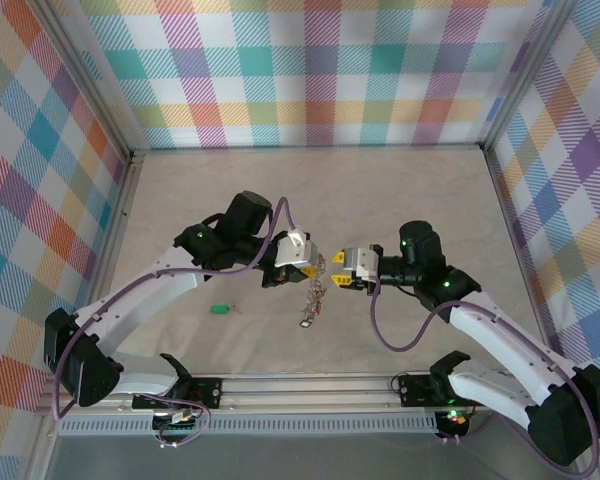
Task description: Put the keys on the keyring
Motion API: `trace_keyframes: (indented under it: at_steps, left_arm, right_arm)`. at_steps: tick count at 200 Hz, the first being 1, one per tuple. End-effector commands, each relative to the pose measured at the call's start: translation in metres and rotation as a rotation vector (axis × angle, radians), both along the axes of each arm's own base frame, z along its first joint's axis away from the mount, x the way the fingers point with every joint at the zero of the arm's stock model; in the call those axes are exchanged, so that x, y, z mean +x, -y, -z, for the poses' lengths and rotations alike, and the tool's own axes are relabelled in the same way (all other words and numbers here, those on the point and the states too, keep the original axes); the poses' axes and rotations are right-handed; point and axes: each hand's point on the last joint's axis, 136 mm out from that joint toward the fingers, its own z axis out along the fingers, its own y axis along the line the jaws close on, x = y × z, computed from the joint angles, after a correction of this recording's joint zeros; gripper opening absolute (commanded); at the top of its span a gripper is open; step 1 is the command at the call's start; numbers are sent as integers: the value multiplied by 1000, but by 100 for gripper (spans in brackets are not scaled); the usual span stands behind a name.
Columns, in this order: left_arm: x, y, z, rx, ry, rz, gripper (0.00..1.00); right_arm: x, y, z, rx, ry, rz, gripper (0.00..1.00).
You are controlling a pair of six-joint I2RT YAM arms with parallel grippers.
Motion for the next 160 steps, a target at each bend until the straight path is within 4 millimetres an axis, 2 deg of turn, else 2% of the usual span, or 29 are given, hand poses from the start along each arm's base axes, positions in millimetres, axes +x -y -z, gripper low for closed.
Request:
trace_keyframes:
  at_steps: [1, 55, 79, 121, 160]
  left_arm:
    - [-5, 0, -21, -56, 37, 39, 0]
    - [-4, 0, -18, -46, 35, 38, 0]
    - [-5, 0, -20, -49, 32, 38, 0]
    - [-3, 0, -20, -46, 34, 26, 0]
    - [-1, -2, -20, -38, 52, 16, 0]
  right_arm:
    - [-9, -10, -19, 43, 80, -84, 30]
    - [-9, -23, -21, 38, 85, -117, 32]
    - [-7, -27, -24, 49, 82, -121, 28]
    - [-10, -28, -29, 64, 57, -135, 12]
    - [-16, -31, -28, 75, -108, -138, 5]
